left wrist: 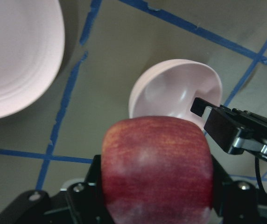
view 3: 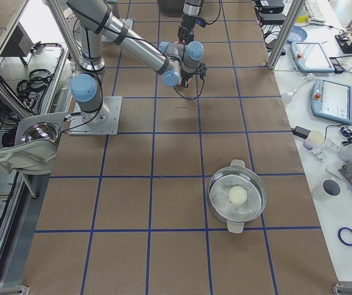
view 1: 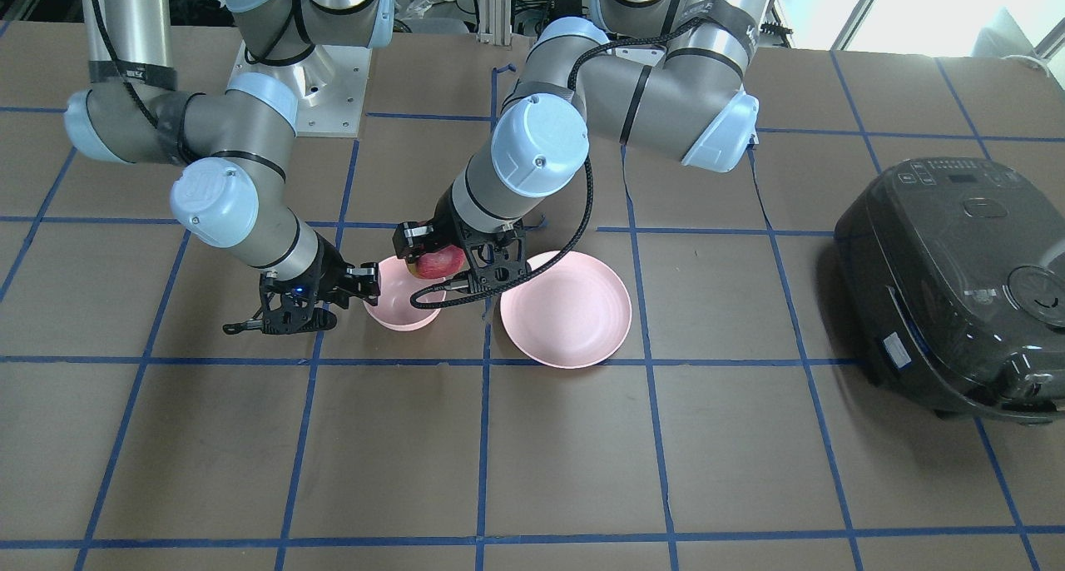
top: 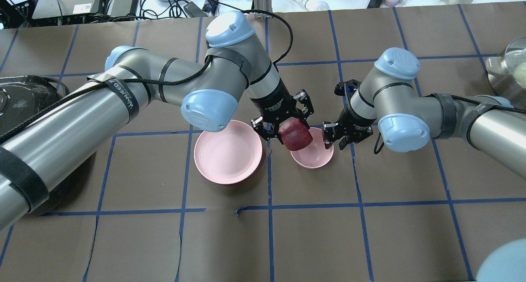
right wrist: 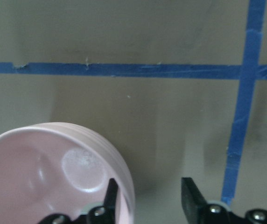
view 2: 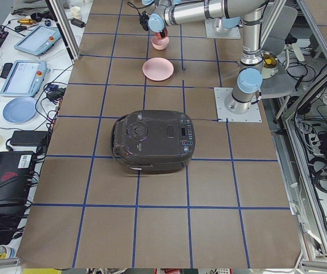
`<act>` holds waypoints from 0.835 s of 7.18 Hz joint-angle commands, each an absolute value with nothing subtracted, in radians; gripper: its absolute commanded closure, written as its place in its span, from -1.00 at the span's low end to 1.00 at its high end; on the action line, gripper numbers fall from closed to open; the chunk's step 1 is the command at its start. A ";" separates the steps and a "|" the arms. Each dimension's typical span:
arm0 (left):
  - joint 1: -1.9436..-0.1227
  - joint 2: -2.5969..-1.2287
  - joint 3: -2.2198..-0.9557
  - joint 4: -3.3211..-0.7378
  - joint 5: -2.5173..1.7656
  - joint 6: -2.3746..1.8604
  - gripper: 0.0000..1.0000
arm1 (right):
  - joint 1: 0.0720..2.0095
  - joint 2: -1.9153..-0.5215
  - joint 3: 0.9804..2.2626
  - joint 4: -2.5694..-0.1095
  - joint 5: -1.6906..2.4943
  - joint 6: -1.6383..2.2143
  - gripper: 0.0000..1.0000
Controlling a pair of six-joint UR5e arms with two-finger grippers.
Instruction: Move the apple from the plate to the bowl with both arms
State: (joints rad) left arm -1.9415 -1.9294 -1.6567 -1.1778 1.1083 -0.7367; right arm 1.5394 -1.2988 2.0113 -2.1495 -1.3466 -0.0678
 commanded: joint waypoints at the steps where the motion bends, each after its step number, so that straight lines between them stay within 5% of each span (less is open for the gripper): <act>1: -1.959 -1.959 -1.664 -1.147 1.051 -0.747 1.00 | 1.505 -1.331 1.892 -2.009 -1.478 -0.072 -1.00; 6: -2.006 -2.082 -1.667 -1.025 1.061 -0.750 1.00 | 1.414 -1.426 1.809 -1.902 -1.611 -0.092 -1.00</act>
